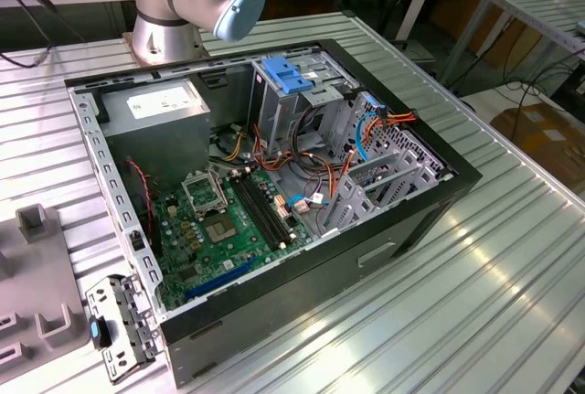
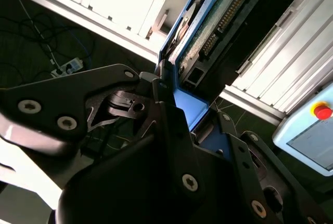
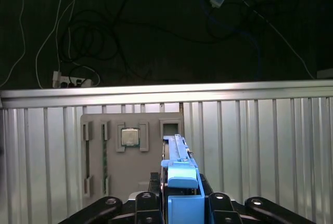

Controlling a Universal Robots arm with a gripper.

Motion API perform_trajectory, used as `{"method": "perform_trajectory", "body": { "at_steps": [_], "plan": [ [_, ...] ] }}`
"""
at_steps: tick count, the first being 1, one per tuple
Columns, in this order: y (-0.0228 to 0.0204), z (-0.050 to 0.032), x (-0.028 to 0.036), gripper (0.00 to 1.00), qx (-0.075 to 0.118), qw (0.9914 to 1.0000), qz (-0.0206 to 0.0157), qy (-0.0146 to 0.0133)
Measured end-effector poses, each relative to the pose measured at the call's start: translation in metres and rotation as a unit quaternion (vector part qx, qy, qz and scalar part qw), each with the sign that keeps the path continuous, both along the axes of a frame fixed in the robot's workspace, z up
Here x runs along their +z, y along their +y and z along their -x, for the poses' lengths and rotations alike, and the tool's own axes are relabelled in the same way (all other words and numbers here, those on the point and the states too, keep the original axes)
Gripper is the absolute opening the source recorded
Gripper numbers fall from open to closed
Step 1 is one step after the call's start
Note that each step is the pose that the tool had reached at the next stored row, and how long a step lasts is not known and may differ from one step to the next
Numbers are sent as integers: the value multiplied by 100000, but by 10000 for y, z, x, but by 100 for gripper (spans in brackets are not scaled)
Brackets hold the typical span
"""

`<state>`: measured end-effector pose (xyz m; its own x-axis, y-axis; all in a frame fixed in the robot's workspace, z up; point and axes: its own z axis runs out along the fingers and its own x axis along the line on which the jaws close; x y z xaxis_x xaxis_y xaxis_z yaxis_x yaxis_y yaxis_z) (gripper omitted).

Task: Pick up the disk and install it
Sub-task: 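Pick up the disk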

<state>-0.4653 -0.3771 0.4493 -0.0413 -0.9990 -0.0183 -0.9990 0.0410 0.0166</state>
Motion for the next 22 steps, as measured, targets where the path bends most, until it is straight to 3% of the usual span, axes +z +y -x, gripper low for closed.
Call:
{"method": "perform_trajectory", "body": {
  "at_steps": [6, 18, 22],
  "plan": [
    [0, -1, 116, 37, -3, 100000, 2, 13],
    [0, -1, 205, 37, -2, 100000, 2, 18],
    [0, -1, 267, 37, 0, 100000, 1, 18]
  ]
}}
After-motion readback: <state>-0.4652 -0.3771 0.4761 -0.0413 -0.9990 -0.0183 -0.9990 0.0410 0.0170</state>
